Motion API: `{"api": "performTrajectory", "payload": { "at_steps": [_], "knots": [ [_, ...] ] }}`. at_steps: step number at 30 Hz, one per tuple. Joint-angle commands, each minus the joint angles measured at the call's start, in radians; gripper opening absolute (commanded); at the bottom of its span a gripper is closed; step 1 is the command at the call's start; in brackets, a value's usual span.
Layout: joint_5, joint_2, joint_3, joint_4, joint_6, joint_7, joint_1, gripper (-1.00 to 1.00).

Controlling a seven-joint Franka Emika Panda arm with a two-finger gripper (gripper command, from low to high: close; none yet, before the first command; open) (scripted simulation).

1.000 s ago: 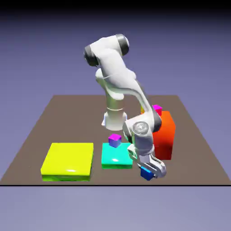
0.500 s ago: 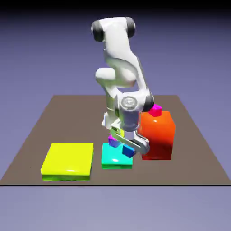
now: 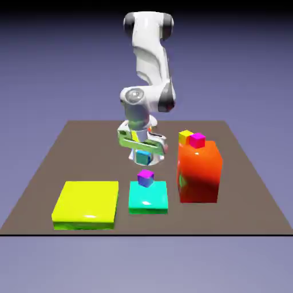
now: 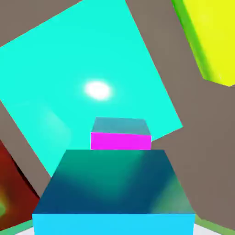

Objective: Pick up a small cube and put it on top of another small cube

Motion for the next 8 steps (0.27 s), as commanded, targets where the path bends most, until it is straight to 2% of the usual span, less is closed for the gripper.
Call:
{"api": "performTrajectory", "payload": {
  "at_steps": [1, 5, 6, 8],
  "knots": [
    [0.003, 0.029, 0.002, -0.015, 0.043, -0.002, 0.003, -1.00],
    [0.026, 0.131, 0.010, -0.066, 0.197, -0.016, 0.013, -1.00],
    [0.026, 0.131, 0.010, -0.066, 0.197, -0.016, 0.013, 1.00],
    [0.019, 0.103, 0.008, -0.051, 0.154, -0.012, 0.010, 1.00]
  ]
}}
